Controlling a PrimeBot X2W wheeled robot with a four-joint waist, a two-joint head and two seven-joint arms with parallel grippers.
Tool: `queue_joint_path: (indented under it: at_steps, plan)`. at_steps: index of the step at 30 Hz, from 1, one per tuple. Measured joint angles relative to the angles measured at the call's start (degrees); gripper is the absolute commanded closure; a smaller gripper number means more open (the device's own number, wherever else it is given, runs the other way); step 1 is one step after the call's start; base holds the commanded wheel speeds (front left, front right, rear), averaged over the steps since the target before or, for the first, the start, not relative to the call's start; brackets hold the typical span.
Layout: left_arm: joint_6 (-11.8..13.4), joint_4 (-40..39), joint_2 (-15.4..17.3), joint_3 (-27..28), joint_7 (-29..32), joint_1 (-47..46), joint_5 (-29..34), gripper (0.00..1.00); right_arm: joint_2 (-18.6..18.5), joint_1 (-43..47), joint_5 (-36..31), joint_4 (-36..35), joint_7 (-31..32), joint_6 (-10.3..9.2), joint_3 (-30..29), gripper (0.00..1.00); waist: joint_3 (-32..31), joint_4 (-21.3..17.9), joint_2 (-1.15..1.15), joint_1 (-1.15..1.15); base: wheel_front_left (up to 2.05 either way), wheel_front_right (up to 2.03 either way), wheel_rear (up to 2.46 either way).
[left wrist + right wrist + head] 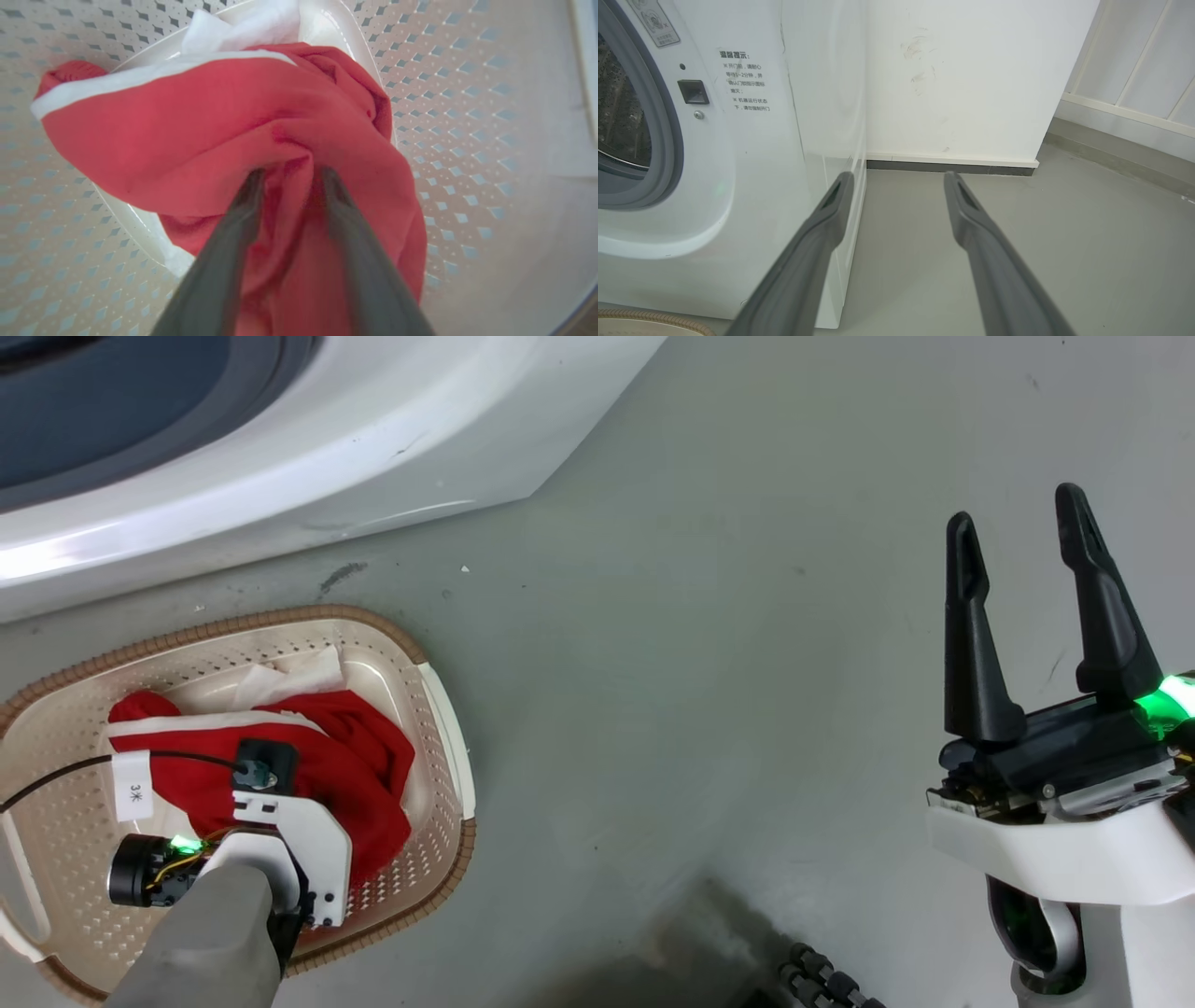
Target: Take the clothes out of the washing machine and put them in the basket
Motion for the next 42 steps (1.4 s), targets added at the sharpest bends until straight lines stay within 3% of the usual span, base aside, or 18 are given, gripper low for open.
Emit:
queue_joint_path:
  at_steps: [13,19,33,35,42]
  plan:
    - [-0.8,0.0,-3.1,-2.6,-6.3,5.9,1.5,0.00,0.0,3.8,-2.6,2.1,0.0,0.00,0.3,0.00,-9.5,1.0,0.00,-0.01,0.00,0.00,0.00]
    - [0.0,-2.0,-4.1,-2.3,-7.8,9.2,1.7,0.00,0.0,6.6,-4.0,3.4,0.0,0.00,0.4,0.00,-15.7,2.3,0.00,-0.01,0.00,0.00,0.00]
    - [7.5,-28.5,-2.5,9.6,-8.0,20.2,9.1,0.00,0.0,12.7,-5.8,4.9,0.0,0.00,-0.9,0.00,-26.4,6.4,0.00,-0.02,0.00,0.00,0.00]
    - [9.1,-35.8,-2.5,14.5,-8.0,23.9,12.4,0.00,0.0,13.9,-6.2,5.2,0.0,0.00,-1.2,0.00,-28.6,7.7,0.00,-0.02,0.00,0.00,0.00]
    - [10.4,-47.4,-3.8,23.3,-8.0,30.3,18.0,0.00,0.0,15.8,-6.8,5.4,0.0,0.00,-1.7,0.00,-31.5,9.8,0.00,-0.02,0.00,0.00,0.00]
